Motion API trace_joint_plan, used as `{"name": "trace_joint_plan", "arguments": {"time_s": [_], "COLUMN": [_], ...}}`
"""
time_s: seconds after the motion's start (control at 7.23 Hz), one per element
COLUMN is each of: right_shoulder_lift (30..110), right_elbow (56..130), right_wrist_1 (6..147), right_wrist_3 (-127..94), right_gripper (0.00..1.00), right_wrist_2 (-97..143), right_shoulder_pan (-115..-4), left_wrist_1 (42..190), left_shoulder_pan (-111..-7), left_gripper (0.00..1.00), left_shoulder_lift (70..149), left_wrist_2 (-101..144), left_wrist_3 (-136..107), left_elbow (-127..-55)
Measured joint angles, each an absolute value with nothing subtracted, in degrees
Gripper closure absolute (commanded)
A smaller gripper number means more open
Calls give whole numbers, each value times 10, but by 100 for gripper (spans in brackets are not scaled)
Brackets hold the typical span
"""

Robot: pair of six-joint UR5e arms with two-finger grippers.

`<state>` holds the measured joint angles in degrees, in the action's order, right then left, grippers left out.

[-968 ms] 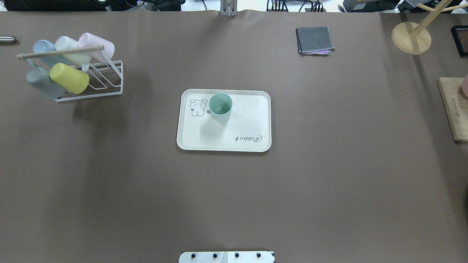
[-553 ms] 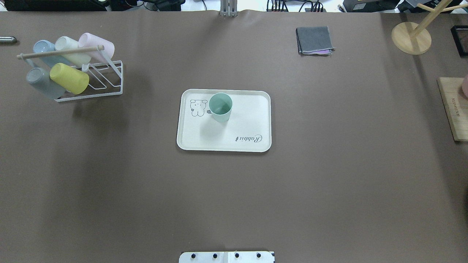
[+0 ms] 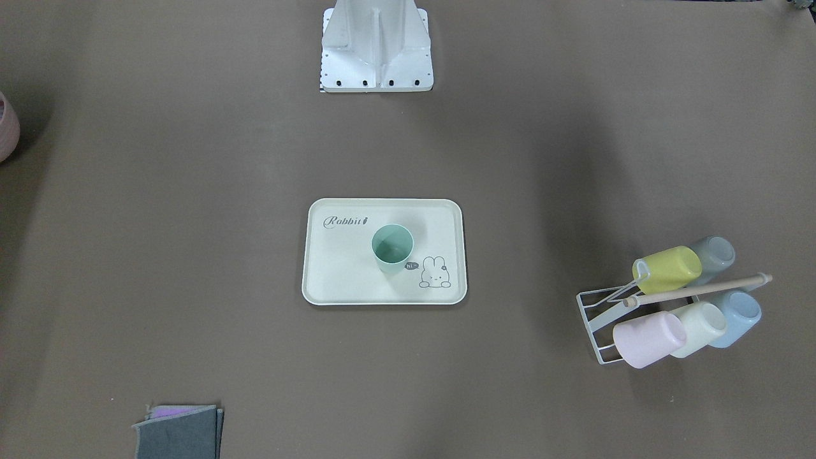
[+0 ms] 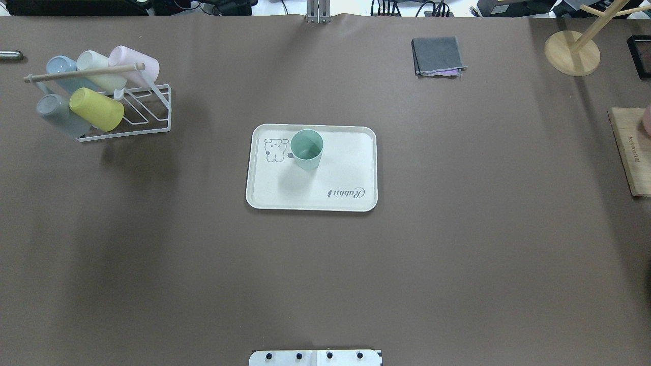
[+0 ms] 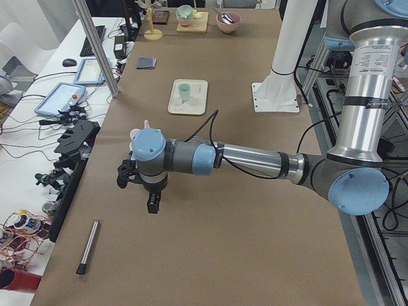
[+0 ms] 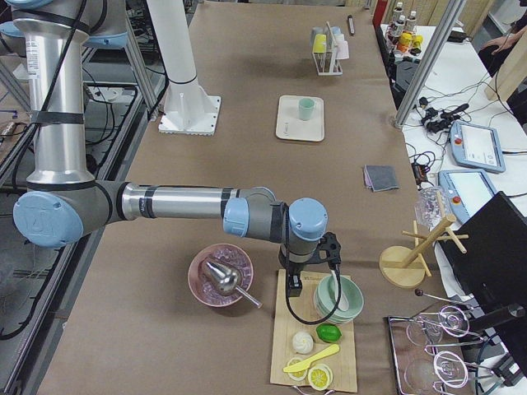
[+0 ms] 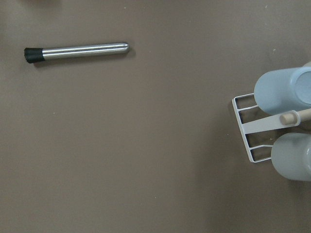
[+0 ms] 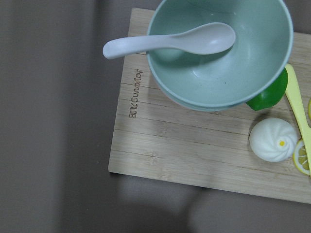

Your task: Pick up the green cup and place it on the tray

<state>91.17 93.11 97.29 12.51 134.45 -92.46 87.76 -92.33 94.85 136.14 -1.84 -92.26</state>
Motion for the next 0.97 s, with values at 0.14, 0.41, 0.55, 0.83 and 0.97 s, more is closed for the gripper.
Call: {"name": "trace_joint_plan", "arguments": {"time_s": [0.14,0.41,0.55,0.83,0.97], "right_shoulder_lift": [912,912,912,913,913], "right_elbow": [933,936,937,938,938], "right_wrist_1": [973,973,973,973,973], "right_wrist_3": [125,125,125,125,125], "right_gripper": [0,0,0,0,0], "right_wrist_2": [1344,1344,1344,1343,1343], "right_shoulder_pan": [-925,-925,-925,-925,-926], "left_wrist_1": [876,875,875,876,878], "left_shoulder_pan": [-924,-926,-926,-926,-926], "left_gripper": [2,2,2,2,2], "left_shoulder_lift": [940,919,906,858,835], "left_wrist_2": [1362,1364,1364,1364,1364], "left_wrist_3": [-18,-18,-18,-18,-18], "left_elbow": [-917,-918,-926,-966,-982]}}
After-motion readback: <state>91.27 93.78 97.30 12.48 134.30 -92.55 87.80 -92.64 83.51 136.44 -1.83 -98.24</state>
